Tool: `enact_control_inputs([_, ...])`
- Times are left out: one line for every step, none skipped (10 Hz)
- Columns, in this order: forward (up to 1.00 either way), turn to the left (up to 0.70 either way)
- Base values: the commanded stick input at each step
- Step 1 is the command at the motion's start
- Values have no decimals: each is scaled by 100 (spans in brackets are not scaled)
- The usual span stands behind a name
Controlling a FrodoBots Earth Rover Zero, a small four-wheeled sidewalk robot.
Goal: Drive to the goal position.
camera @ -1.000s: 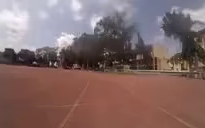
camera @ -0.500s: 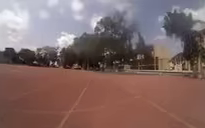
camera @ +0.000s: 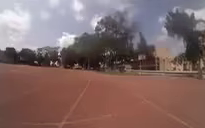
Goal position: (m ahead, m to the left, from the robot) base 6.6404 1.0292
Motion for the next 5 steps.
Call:
enact_control_inputs([70,0])
enact_control_inputs([70,0])
enact_control_inputs([70,0])
enact_control_inputs([70,0])
enact_control_inputs([70,0])
